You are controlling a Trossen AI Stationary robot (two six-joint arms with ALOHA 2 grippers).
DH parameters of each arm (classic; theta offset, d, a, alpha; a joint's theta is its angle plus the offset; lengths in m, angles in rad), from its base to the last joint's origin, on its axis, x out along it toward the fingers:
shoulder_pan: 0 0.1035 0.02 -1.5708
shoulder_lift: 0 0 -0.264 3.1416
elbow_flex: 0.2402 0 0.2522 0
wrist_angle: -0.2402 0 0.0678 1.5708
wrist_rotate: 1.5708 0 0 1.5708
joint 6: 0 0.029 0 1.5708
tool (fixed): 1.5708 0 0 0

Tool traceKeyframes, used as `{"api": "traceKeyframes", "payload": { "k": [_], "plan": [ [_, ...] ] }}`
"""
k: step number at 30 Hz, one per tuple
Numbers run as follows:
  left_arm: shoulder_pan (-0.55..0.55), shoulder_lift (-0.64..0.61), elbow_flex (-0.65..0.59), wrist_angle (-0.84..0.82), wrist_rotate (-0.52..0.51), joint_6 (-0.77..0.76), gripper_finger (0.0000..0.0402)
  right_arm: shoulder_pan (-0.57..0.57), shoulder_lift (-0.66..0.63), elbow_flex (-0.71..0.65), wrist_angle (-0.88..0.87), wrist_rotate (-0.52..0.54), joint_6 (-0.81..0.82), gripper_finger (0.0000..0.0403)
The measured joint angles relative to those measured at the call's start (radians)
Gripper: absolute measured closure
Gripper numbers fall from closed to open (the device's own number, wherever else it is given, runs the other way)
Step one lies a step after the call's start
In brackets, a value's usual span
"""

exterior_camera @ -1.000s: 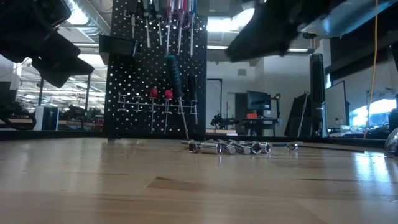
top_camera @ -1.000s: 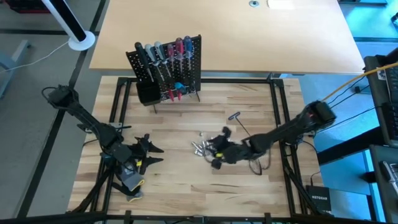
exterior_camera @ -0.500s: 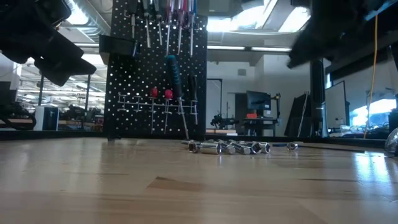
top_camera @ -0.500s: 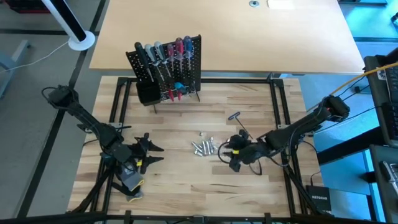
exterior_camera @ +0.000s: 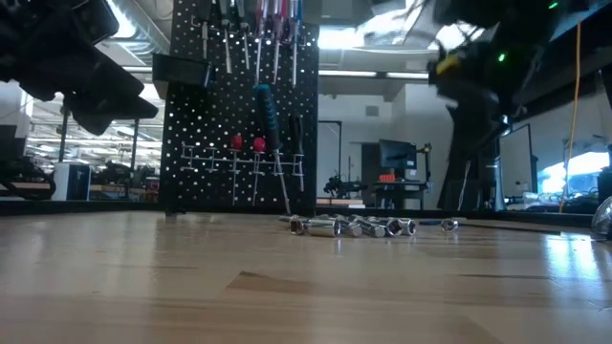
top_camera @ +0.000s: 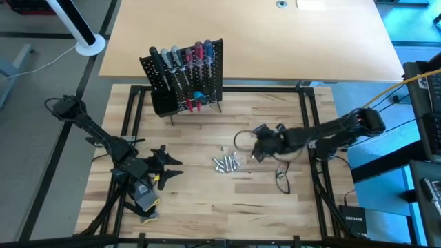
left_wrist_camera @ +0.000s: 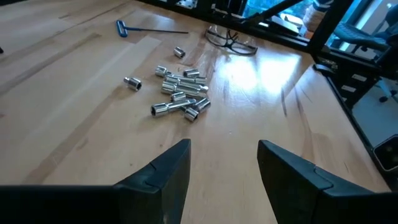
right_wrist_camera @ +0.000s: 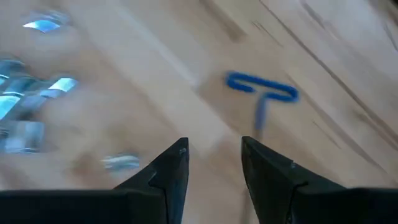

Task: Hang tools onto peg board
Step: Hang the blue pick tool onto the peg board

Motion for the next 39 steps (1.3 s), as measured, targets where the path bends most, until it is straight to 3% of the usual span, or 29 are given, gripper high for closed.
{"api": "traceKeyframes", "payload": {
  "k": [4,9,14,24,39],
  "plan": [
    [0.0,0.0,0.0,-0.001,0.0,-0.007,0.0227,-0.166,-0.001,-0.001,-0.043,-0.104,-0.083,0.0256],
    [0.0,0.0,0.0,-0.001,0.001,-0.008,0.0227,-0.316,-0.001,-0.044,0.071,-0.271,-0.205,0.0256],
    [-0.001,0.0,0.0,-0.01,0.001,-0.024,0.0227,-0.408,-0.001,-0.112,0.159,-0.303,-0.261,0.0256],
    [-0.002,0.0,0.0,-0.08,0.009,-0.124,0.0227,-0.435,-0.001,-0.234,0.369,-0.314,-0.286,0.0256],
    [-0.002,0.0,0.0,-0.082,0.012,-0.112,0.0227,-0.434,0.036,-0.312,0.495,-0.258,-0.282,0.0256]
  ]
}}
